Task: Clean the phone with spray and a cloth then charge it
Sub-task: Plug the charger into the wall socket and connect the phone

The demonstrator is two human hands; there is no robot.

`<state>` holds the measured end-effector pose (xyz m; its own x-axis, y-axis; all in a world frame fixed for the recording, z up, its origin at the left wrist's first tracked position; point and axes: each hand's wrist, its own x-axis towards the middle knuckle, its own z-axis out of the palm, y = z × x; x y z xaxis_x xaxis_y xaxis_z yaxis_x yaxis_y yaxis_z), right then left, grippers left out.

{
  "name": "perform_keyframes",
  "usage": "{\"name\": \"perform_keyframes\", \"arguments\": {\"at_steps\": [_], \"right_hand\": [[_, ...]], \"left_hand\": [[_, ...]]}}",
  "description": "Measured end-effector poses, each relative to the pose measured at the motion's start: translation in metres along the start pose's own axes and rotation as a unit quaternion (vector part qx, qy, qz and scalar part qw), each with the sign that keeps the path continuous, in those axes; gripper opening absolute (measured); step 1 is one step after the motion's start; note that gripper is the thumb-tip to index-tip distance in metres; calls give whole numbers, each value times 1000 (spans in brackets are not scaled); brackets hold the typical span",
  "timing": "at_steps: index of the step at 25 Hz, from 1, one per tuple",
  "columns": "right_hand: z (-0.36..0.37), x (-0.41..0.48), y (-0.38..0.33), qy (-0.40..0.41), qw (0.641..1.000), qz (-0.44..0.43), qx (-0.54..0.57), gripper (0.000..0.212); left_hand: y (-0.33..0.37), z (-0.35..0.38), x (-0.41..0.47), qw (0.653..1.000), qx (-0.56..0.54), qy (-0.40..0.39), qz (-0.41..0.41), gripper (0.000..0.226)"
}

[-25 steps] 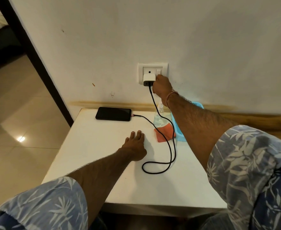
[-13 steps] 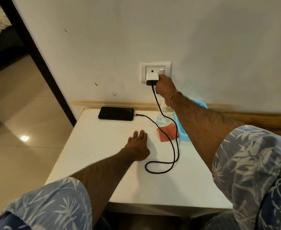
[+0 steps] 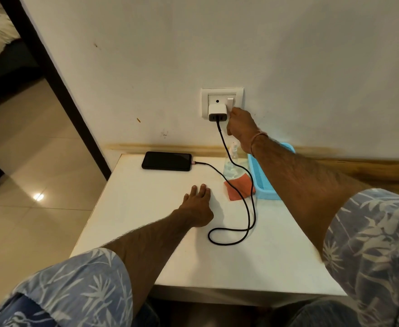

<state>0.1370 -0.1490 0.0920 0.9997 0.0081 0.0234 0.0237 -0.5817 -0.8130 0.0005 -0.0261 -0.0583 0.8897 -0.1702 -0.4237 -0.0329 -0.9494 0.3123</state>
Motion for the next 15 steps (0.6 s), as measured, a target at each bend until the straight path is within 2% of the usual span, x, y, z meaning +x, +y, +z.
{"name": "perform_keyframes", "arguments": {"at_steps": [2,5,9,11,15], "right_hand": [[-11,-15,8,5,1000,-24,8,40],[-34,-59,24,23,996,-73,51,52],[-42,-123,48,33,986,-161,-19,42],[-29,-145,57,31,981,-184,-45,35],[17,-156,63,-29,978,-192,-82,31]], "left_hand": [[1,-5,-3,1000,7,-1,8,75],[6,-9,-11,998,-26,33,39,58],[11,-1,-32,995,-46,32,77,49],[2,-4,-37,997,-26,33,69,50],[-45,-39,-28,994,22,111,4,55]]}}
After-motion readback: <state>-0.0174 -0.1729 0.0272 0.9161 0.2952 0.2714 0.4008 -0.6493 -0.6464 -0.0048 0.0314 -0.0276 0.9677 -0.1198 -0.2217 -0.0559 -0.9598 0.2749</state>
